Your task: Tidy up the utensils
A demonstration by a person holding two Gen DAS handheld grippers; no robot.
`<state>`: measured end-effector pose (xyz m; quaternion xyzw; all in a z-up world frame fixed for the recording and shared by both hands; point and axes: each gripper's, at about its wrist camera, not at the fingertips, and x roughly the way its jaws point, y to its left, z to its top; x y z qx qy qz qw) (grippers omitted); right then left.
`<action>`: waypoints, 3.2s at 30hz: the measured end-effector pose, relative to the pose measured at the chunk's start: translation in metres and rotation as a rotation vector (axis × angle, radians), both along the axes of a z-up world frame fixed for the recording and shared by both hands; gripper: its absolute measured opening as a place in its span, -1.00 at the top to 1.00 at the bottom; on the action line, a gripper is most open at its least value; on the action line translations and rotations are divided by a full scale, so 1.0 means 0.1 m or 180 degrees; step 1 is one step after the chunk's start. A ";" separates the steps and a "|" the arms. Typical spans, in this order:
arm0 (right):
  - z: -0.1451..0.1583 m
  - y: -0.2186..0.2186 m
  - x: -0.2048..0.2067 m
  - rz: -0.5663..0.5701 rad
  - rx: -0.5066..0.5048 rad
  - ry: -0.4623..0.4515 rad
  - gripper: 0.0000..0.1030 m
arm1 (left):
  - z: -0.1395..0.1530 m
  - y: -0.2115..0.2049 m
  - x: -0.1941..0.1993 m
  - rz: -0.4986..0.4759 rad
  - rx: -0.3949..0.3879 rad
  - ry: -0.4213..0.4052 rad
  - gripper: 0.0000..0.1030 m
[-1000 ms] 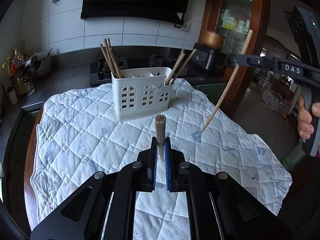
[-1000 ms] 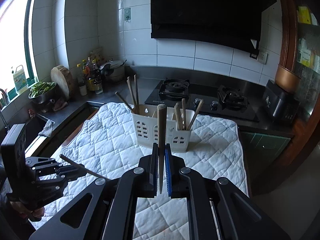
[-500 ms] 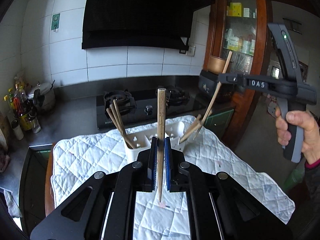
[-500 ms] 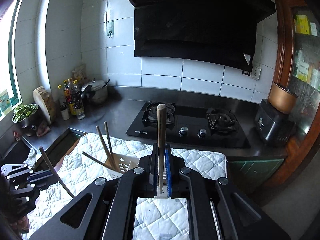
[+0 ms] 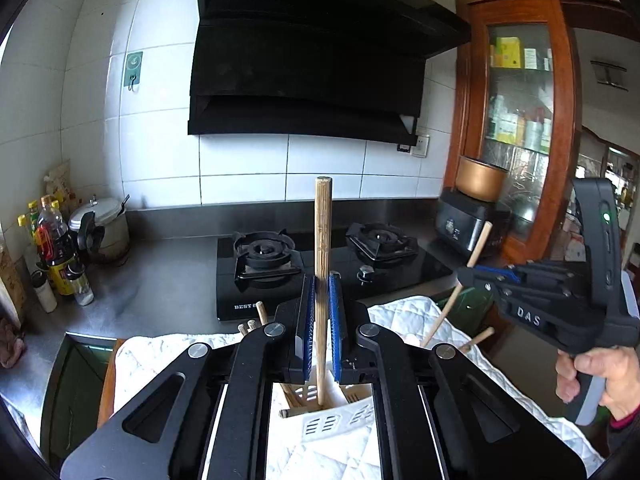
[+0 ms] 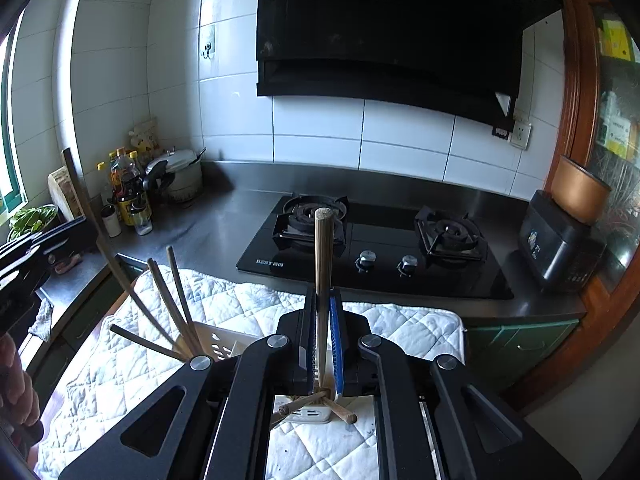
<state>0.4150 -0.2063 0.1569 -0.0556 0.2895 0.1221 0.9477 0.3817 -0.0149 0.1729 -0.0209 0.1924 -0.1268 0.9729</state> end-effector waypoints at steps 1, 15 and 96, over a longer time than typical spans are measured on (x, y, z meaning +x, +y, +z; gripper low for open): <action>-0.04 0.01 0.01 0.0009 -0.0011 0.0014 0.87 | -0.03 0.00 0.05 -0.0002 -0.0018 0.0027 0.89; -0.39 0.01 0.11 -0.0004 -0.0058 0.0275 0.87 | -0.39 0.03 0.29 -0.0078 -0.0060 0.0344 0.88; -1.34 0.01 -3.59 -0.0398 0.0133 -0.0042 -0.85 | -1.64 0.58 -3.22 0.0310 0.0033 0.0585 -0.84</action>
